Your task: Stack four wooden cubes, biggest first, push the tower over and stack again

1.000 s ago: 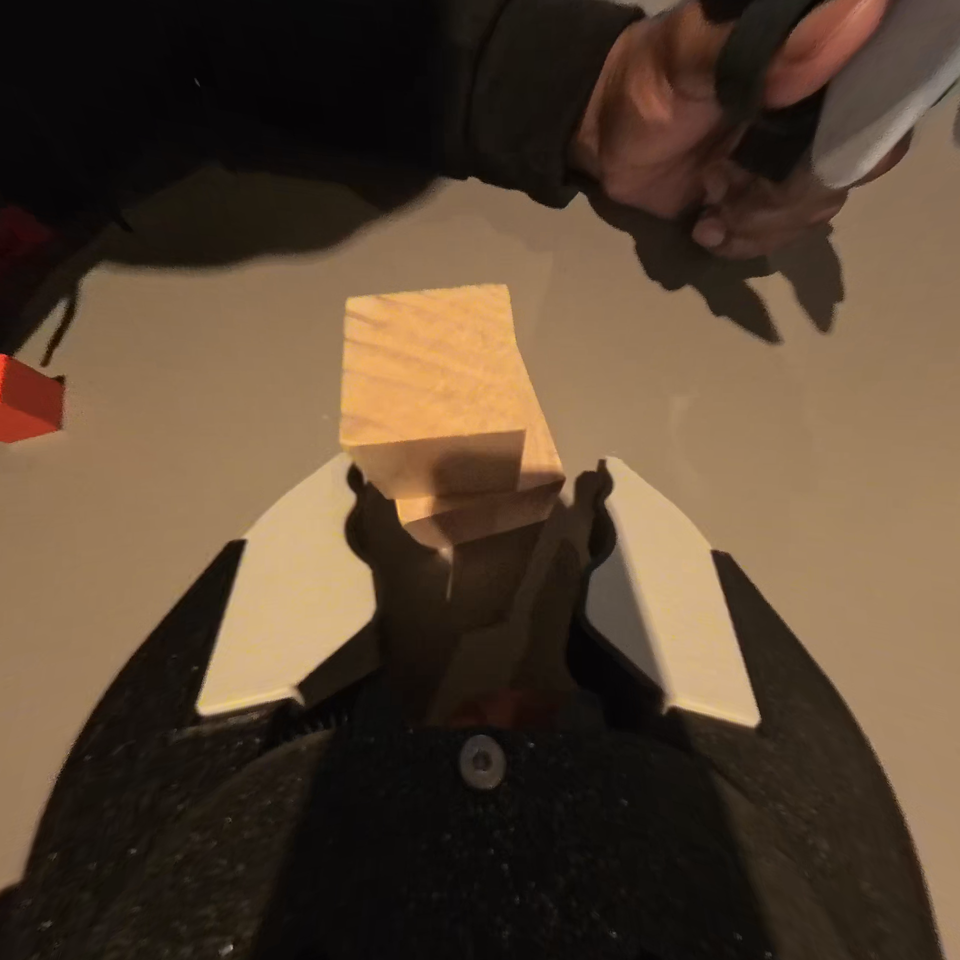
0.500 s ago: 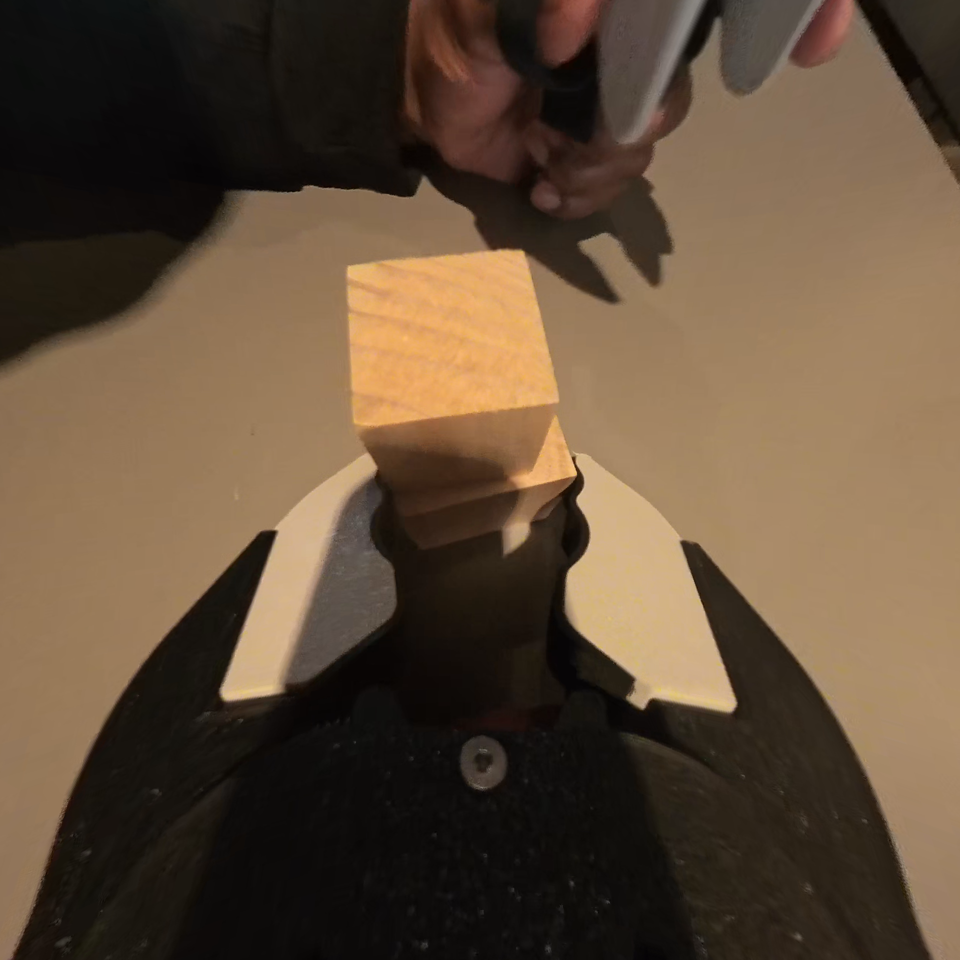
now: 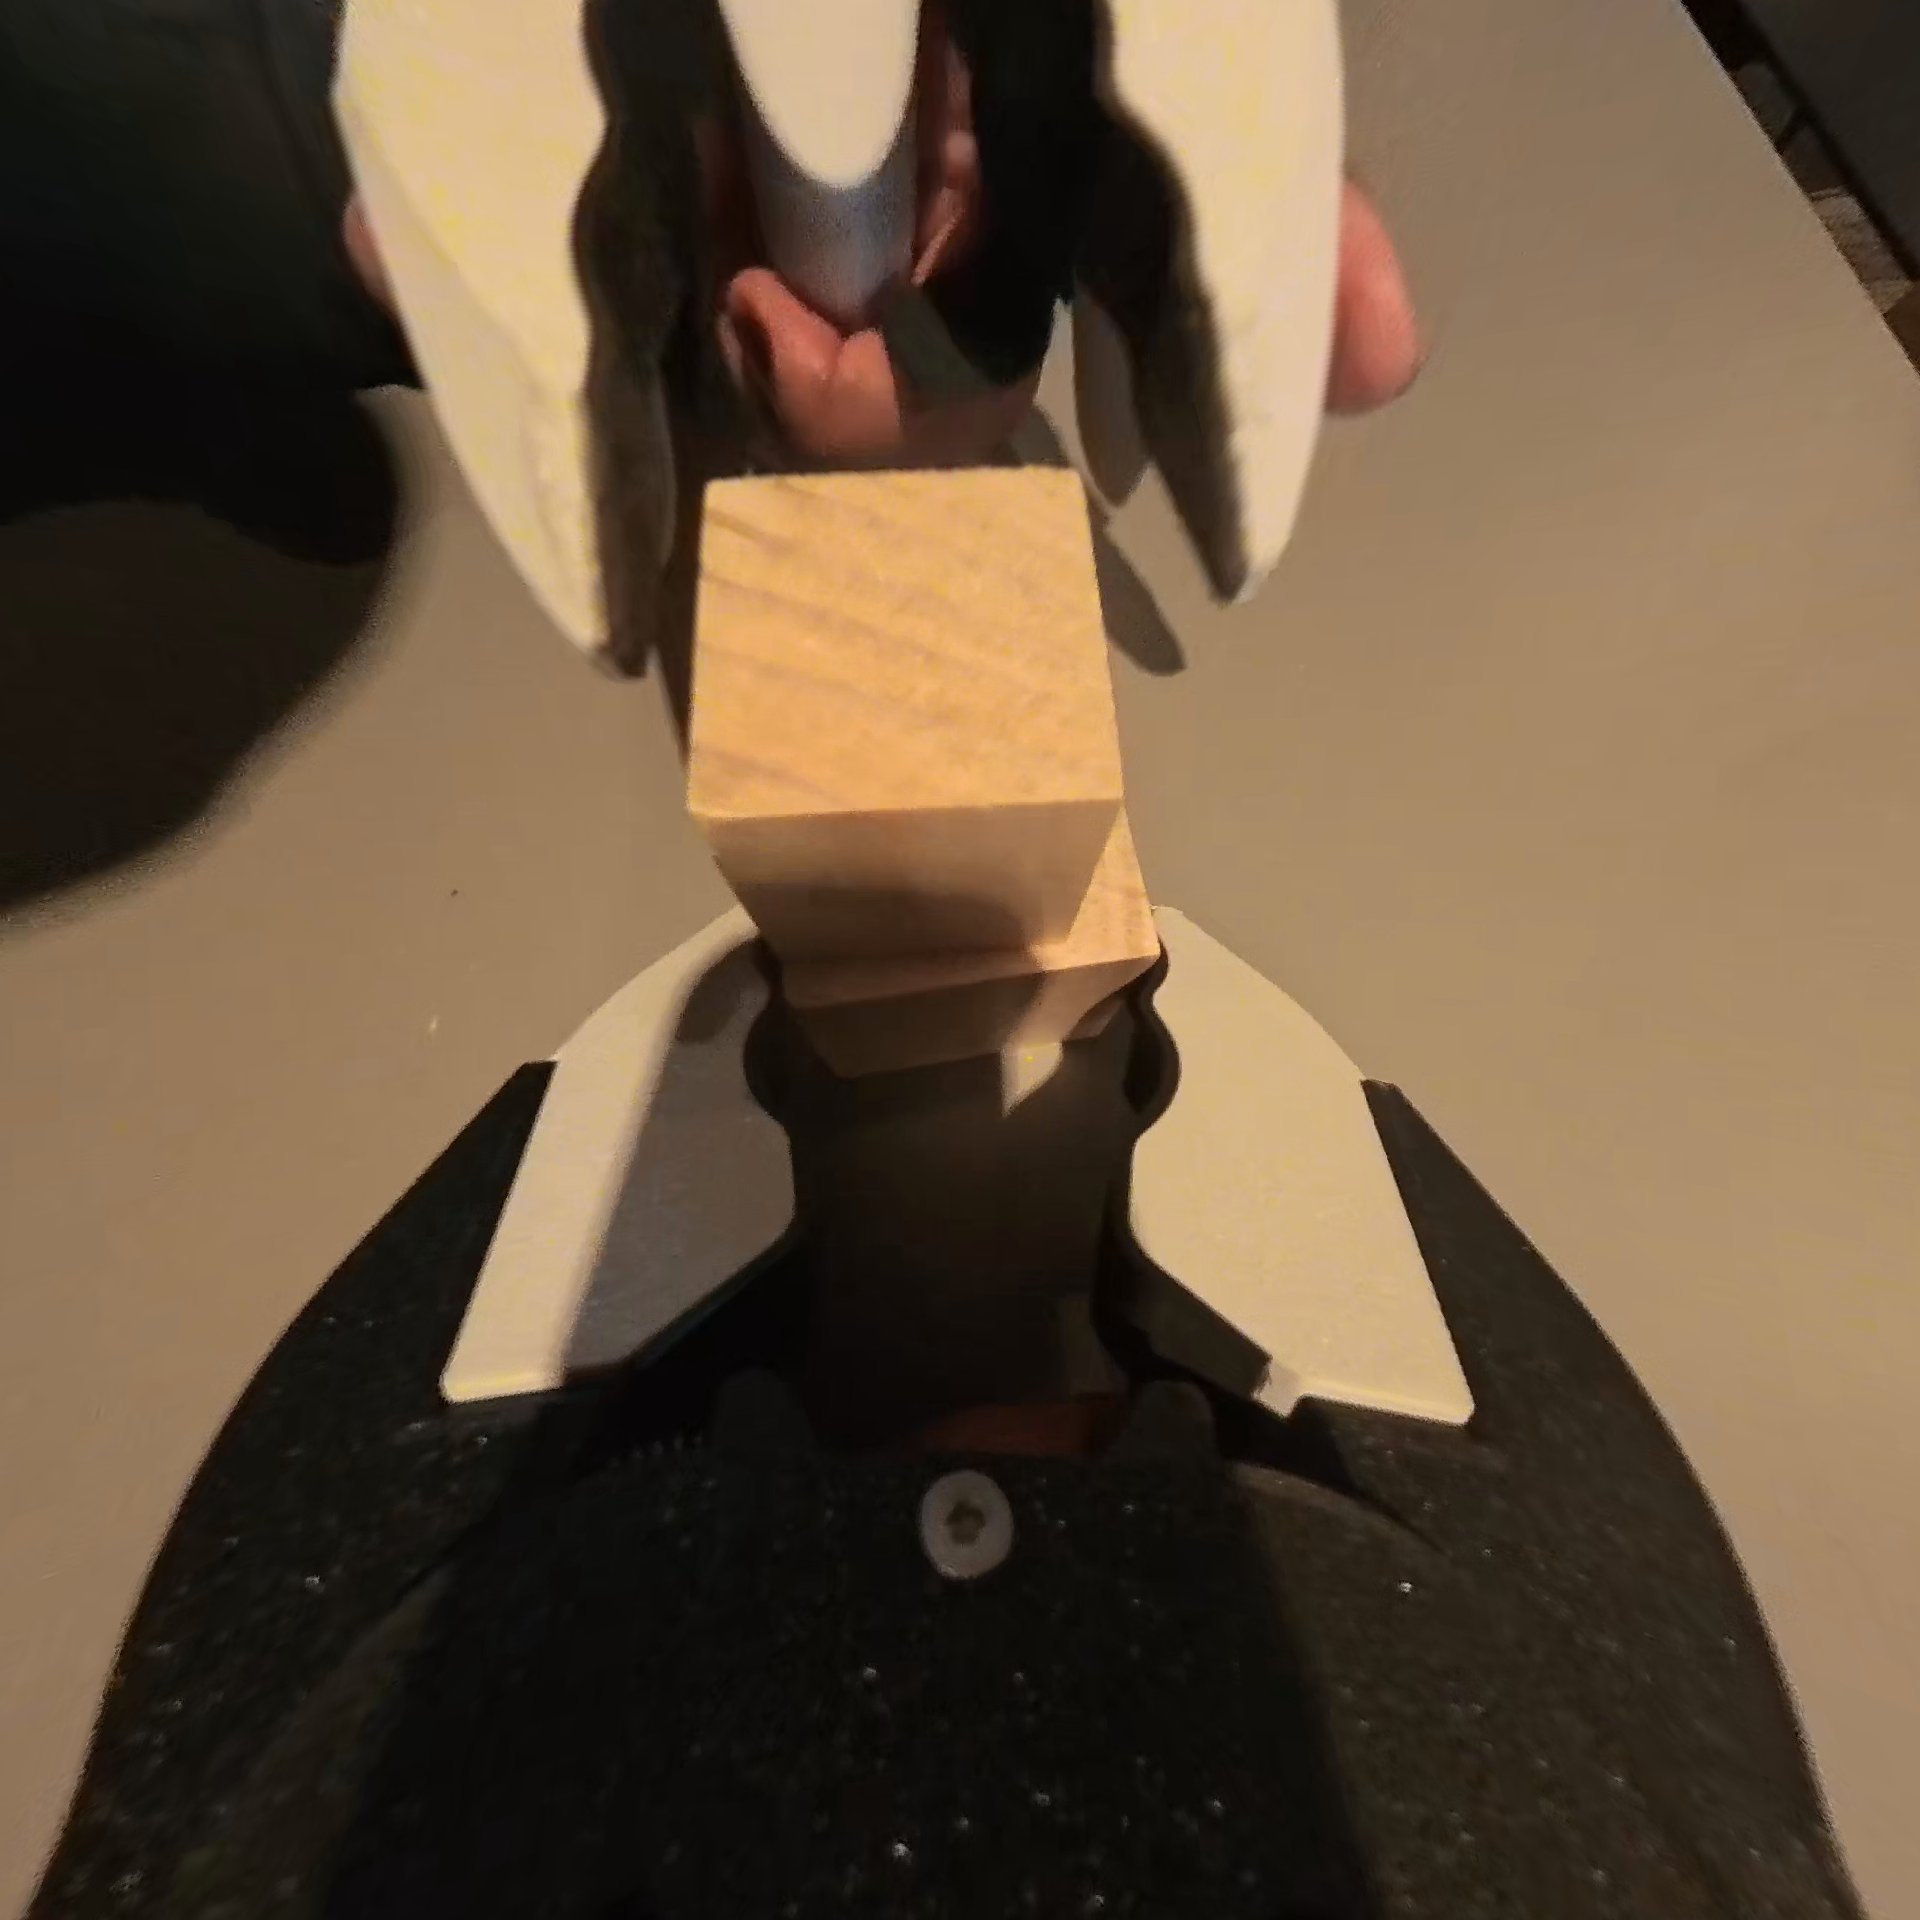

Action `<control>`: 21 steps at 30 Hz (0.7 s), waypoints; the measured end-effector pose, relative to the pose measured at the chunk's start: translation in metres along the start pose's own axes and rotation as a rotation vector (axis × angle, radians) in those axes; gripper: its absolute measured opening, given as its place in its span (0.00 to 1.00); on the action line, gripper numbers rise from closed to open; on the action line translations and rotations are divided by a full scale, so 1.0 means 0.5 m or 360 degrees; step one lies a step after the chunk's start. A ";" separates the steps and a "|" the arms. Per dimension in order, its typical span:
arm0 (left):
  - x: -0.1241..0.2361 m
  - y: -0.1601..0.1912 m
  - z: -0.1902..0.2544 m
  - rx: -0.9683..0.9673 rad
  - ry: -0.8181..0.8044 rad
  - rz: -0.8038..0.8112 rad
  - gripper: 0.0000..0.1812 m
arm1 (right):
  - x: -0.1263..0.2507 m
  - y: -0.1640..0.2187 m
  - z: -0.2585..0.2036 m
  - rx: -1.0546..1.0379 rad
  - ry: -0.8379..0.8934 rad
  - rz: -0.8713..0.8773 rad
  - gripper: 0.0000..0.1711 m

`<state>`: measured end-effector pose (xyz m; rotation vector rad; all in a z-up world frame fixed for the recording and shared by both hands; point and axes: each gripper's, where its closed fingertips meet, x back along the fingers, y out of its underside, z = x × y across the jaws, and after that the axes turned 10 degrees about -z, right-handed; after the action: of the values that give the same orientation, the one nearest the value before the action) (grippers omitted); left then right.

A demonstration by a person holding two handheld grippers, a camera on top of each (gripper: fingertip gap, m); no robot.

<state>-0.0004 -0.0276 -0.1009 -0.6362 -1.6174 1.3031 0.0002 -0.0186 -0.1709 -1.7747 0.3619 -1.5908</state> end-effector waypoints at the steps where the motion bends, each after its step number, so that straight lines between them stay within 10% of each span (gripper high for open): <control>1: -0.004 0.002 0.009 -0.0010 0.0033 -0.0019 0.30 | 0.000 0.000 0.000 -0.0001 -0.0002 0.0000 0.37; 21: -0.023 0.019 -0.004 -0.0003 -0.0090 -0.0156 0.25 | -0.002 0.000 -0.001 -0.0009 -0.0021 -0.0005 0.38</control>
<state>0.0049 -0.0335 -0.1137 -0.5193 -1.6747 1.2578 -0.0006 -0.0182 -0.1715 -1.7900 0.3579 -1.5814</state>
